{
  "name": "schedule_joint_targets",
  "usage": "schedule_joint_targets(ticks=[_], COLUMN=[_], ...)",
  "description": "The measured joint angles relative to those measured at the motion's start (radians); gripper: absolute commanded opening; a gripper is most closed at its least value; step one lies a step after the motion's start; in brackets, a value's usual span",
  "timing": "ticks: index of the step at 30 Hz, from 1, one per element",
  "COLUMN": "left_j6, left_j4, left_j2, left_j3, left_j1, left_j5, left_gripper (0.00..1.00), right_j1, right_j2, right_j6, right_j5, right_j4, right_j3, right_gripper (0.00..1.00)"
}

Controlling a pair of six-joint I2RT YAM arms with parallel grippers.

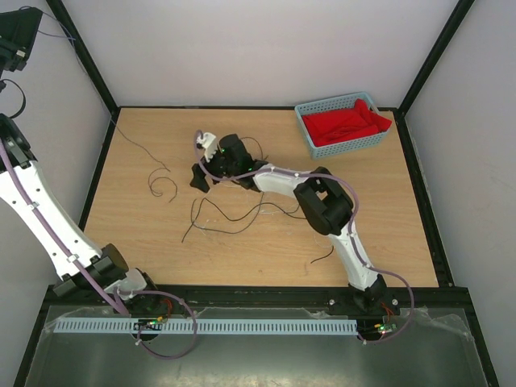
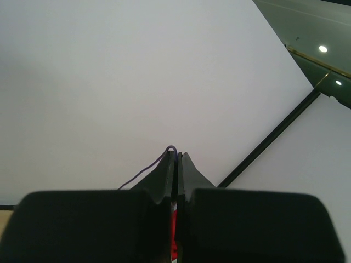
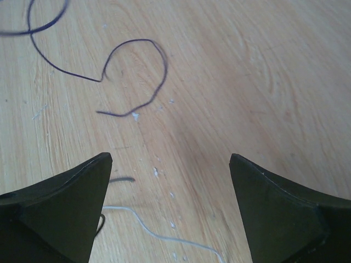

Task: Zip-tie the wires
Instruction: Untie the cable at the center of the board.

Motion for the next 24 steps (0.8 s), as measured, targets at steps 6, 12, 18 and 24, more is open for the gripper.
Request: schedule_joint_targets(ticks=[6, 12, 18, 24], left_j6=[-0.019, -0.044, -0.073, -0.108], left_j4=[0.013, 0.032, 0.055, 0.088], left_j2=[-0.010, -0.015, -0.029, -0.034], left_j3=[-0.010, -0.012, -0.017, -0.016], left_j1=[-0.016, -0.029, -0.036, -0.048], left_j5=[0.005, 0.012, 0.017, 0.023], left_gripper=[0.00, 0.00, 0.00, 0.00], right_j1=[0.068, 0.131, 0.177, 0.208], right_j2=[0.031, 0.054, 0.169, 0.277], right_j6=[-0.012, -0.018, -0.025, -0.043], right_j5=[-0.008, -0.036, -0.045, -0.024], right_j4=[0.097, 0.280, 0.343, 0.338], right_j3=[0.005, 0.000, 0.107, 0.229], right_gripper=[0.99, 0.99, 0.99, 0.99])
